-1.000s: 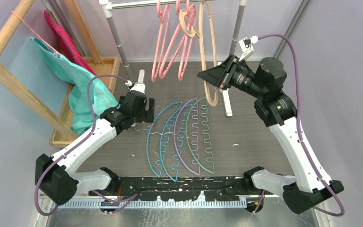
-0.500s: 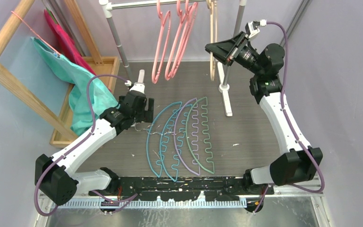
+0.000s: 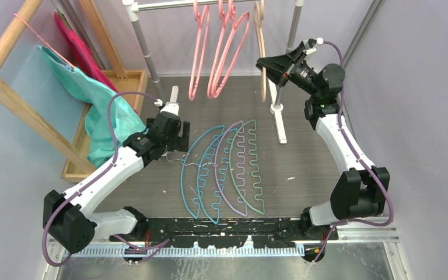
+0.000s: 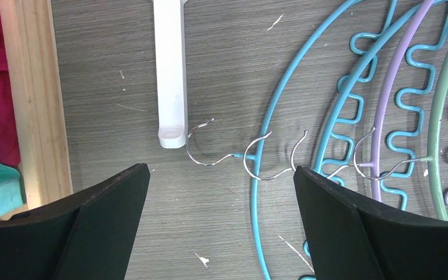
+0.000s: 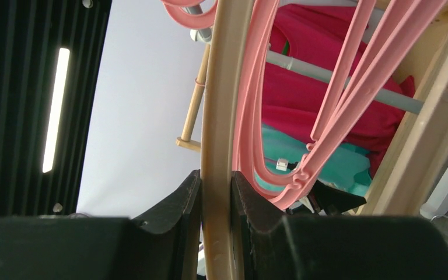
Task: Organize the hangers
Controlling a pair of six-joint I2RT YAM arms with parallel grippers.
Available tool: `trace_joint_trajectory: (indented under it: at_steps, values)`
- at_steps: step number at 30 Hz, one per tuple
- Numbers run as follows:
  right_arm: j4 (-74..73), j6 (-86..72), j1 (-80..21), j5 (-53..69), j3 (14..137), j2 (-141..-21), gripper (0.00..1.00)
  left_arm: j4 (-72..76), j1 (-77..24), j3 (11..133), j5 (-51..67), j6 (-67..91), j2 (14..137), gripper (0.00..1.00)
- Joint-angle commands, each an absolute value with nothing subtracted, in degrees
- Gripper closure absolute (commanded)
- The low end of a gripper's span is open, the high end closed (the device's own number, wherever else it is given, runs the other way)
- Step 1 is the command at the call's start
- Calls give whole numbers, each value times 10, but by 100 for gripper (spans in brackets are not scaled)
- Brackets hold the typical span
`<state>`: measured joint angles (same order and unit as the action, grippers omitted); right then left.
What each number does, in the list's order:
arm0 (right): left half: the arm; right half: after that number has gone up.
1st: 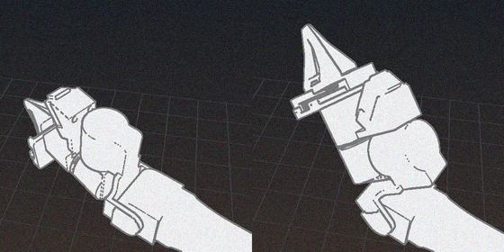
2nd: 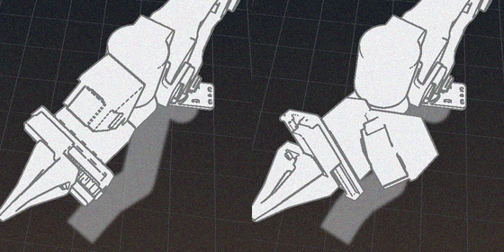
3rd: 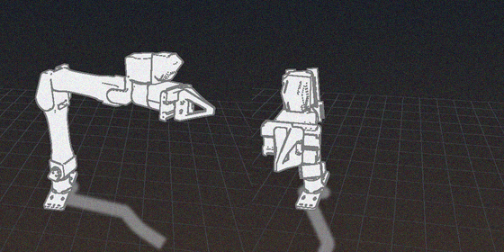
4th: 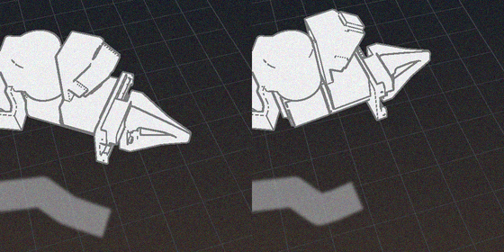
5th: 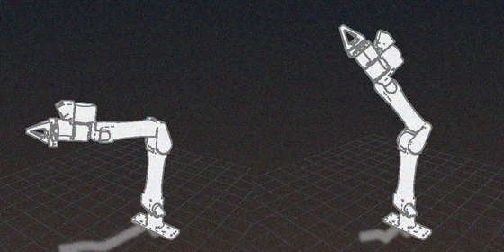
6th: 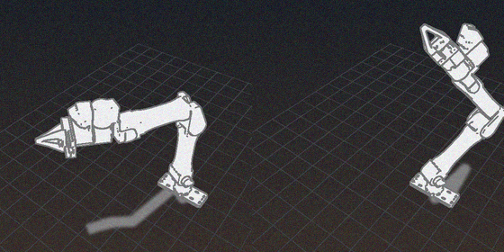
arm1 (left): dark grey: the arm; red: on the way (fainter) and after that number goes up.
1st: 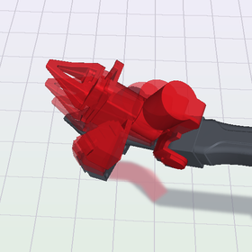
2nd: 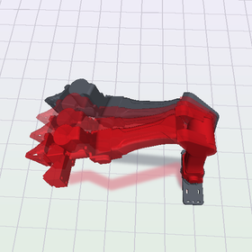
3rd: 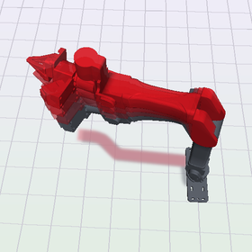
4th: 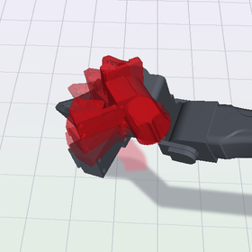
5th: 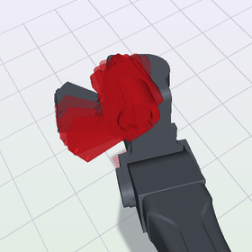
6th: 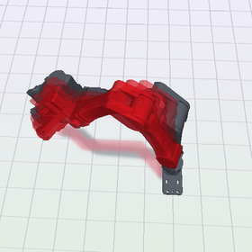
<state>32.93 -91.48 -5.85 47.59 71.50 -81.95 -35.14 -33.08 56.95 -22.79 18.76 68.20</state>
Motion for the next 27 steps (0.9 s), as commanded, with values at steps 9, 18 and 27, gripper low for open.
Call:
trace_joint_trajectory:
  at_steps: [9, 18, 27]
  values:
    - [469, -987, -24, 489, 725, -877, 94, -356, -328, 581, -248, 183, 661, 2]
    - [440, -981, -21, 484, 739, -892, 93, -356, -328, 585, -250, 178, 657, 2]
    - [409, -936, -20, 498, 727, -885, 53, -355, -327, 583, -248, 178, 662, 2]
